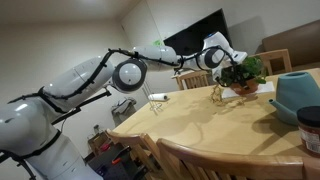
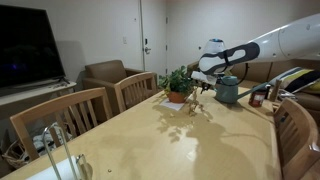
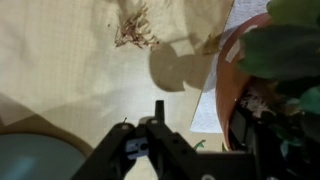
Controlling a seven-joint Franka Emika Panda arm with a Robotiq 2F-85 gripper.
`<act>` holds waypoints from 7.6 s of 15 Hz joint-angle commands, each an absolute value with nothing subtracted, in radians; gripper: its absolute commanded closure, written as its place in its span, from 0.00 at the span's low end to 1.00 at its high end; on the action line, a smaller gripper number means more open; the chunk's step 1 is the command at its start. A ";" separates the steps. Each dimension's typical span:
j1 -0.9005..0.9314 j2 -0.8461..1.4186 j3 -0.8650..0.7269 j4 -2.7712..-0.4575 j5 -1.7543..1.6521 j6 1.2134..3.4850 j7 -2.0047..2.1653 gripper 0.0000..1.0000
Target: Move the flower pot to the left
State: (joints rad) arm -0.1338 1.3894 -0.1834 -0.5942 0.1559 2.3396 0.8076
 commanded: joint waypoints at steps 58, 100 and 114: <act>0.005 1.364 -0.170 -0.647 -0.011 2.314 0.580 0.99; 0.036 1.205 -0.141 -0.886 -0.059 2.244 0.288 0.99; 0.119 1.089 -0.125 -1.104 -0.145 2.237 0.178 0.99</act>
